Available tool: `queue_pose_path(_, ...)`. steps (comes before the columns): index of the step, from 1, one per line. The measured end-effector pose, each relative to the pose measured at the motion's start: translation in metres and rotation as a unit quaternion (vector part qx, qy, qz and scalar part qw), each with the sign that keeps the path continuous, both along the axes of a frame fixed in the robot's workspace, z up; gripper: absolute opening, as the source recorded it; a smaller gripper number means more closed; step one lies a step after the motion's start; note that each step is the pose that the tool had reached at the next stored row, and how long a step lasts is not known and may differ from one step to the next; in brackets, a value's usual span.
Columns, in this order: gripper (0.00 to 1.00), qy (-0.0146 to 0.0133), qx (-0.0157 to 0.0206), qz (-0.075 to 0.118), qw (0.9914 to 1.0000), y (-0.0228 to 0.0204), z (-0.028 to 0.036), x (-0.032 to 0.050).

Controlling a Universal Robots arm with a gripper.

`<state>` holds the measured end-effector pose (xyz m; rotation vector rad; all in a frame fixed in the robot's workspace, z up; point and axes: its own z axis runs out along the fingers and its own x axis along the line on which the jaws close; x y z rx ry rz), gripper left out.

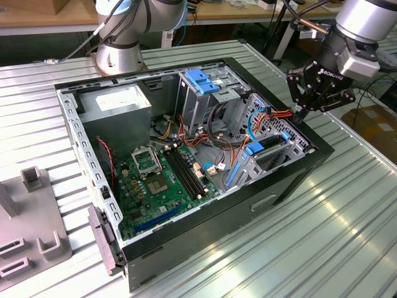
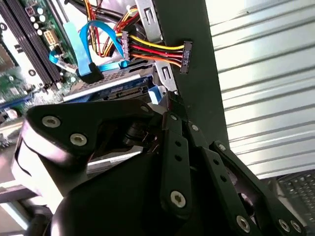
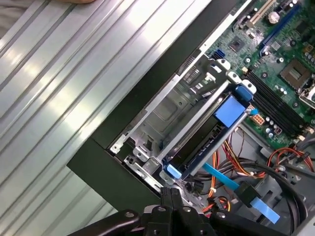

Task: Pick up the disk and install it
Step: 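Insert the first disk wire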

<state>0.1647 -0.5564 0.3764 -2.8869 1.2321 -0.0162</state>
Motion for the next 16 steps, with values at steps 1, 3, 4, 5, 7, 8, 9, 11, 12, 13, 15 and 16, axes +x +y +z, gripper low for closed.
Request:
queue_pose_path(1,0.1,0.0,0.0,0.009,0.99996,0.0,0.0,0.0)
queue_pose_path(3,0.1,0.0,0.0,0.027,0.99963,0.0,0.0,0.0)
queue_pose_path(4,0.1,0.0,0.0,0.036,0.99935,0.0,0.0,0.0)
queue_pose_path(5,0.1,0.0,-0.0001,0.051,0.99871,0.0,0.0,0.0)
queue_pose_path(7,0.1,0.0,0.0,0.075,0.99722,0.0001,0.0,0.0014)
queue_pose_path(8,0.1,0.0,0.0,0.079,0.99691,0.0002,0.0,0.002)
queue_pose_path(9,0.1,0.0,0.0,0.082,0.99662,0.0005,0.0,0.0027)
queue_pose_path(11,0.11,0.0,0.0,0.086,0.99626,0.0036,0.0,0.0042)
queue_pose_path(12,0.17,0.0,-0.0001,0.088,0.99612,0.0053,0.0,0.0049)
queue_pose_path(13,0.17,0.0,0.0,0.089,0.99599,0.0067,0.0,0.0055)
queue_pose_path(15,0.17,0.0,0.0,0.094,0.99558,0.0105,-0.0001,0.007)
queue_pose_path(16,0.25,0.0,0.0,0.098,0.99519,0.0127,-0.0001,0.0076)
